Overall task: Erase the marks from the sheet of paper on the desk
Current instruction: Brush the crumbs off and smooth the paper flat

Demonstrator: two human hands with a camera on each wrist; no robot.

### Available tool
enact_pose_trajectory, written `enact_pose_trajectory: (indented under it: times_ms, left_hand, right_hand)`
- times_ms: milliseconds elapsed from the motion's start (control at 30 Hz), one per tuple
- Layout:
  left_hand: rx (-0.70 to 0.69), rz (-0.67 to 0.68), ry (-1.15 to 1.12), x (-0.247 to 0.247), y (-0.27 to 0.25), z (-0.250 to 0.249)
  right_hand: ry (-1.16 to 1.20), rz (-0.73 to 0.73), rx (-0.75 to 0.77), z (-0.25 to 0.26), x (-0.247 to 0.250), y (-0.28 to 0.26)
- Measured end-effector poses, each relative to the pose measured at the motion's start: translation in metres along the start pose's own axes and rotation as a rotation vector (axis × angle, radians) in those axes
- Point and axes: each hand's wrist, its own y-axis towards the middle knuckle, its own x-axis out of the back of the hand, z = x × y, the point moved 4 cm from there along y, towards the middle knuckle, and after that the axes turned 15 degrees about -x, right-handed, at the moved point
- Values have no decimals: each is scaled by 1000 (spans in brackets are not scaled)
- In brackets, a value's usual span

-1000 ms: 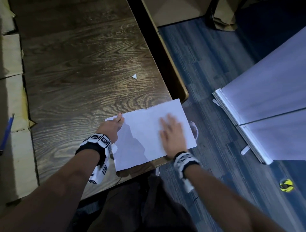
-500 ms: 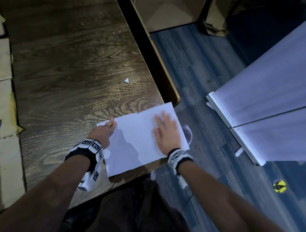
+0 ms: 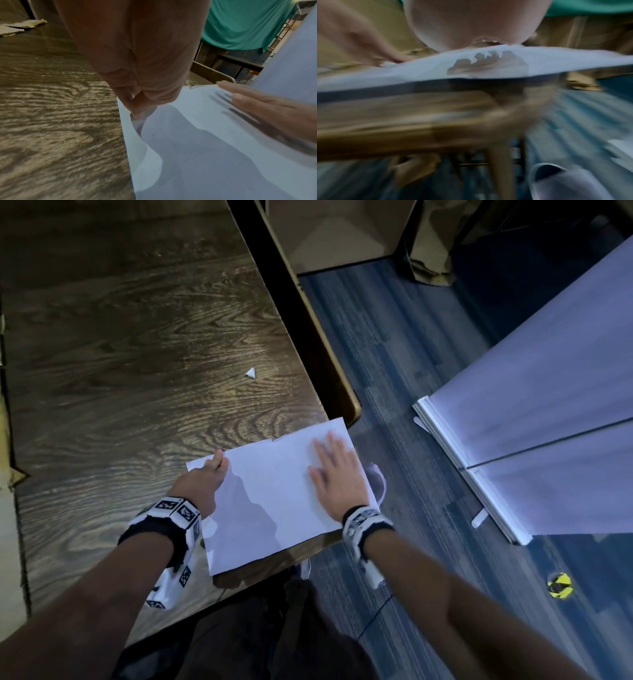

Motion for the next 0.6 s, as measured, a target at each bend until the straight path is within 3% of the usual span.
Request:
enact_pose_trajectory:
  times_ms: [100, 167, 200, 300, 367, 433, 533, 600]
  left_hand:
    - [-8, -5, -22, -1, 2, 2]
    - [-11, -15, -23, -3, 3, 4]
    - [-17, -20, -31, -4, 3, 5]
    - [-42, -17, -53, -9, 4, 7]
    - [-42, -21, -62, -9, 5, 8]
    - [-44, -37, -50, -8, 6, 8]
    - [-52, -65, -59, -7, 5, 8]
    - [-56, -103, -95, -8, 1, 8]
  right_hand:
    - [81, 138, 266, 55, -23, -29]
    - [-5, 169, 359, 55, -30, -31]
    - [-43, 162, 322, 42, -30, -22]
    - [-5, 48, -59, -13, -15, 9]
    - [34, 18, -207, -32, -4, 17]
    - [-1, 30, -123, -10, -4, 13]
    - [26, 122, 161, 42, -25, -17]
    - [13, 135, 209, 44, -35, -30]
